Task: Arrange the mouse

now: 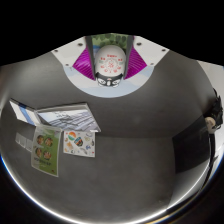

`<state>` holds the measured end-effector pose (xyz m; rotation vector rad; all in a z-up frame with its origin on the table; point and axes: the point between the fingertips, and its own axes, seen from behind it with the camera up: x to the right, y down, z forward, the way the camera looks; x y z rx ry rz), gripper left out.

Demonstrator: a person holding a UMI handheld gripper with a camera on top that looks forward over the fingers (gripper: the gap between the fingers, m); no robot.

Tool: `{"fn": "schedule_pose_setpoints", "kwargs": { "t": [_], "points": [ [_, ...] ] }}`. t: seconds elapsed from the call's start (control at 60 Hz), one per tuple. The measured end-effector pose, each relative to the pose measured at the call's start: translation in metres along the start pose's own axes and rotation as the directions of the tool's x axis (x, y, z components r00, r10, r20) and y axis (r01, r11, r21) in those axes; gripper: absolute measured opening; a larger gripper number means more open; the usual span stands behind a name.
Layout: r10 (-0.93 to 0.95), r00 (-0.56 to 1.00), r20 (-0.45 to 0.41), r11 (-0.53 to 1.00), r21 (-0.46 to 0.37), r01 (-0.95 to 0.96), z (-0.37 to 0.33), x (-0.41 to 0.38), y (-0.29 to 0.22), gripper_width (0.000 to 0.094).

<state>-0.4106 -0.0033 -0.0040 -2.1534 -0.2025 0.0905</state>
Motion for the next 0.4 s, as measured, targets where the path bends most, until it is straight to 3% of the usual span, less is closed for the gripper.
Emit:
{"fn": "schedule_pose_setpoints", "kwargs": {
  "t": [0.1, 0.233, 0.283, 0.4],
  "points": [
    [0.011, 1.0, 0.021, 0.999, -0.03, -0.011, -0.005, -0.003, 0.004, 0.0597],
    [0.052, 0.997, 0.06, 0.998, -0.046, -0.049, -0.045, -0.009, 0.01, 0.0903],
    [0.04, 0.997, 0.063, 0.998, -0.043, -0.037, -0.069, -0.008, 0.013, 0.0846],
    [0.032, 0.997, 0.067, 0.999, -0.032, -0.03, -0.115, 0.008, 0.028, 0.0854]
  ]
}}
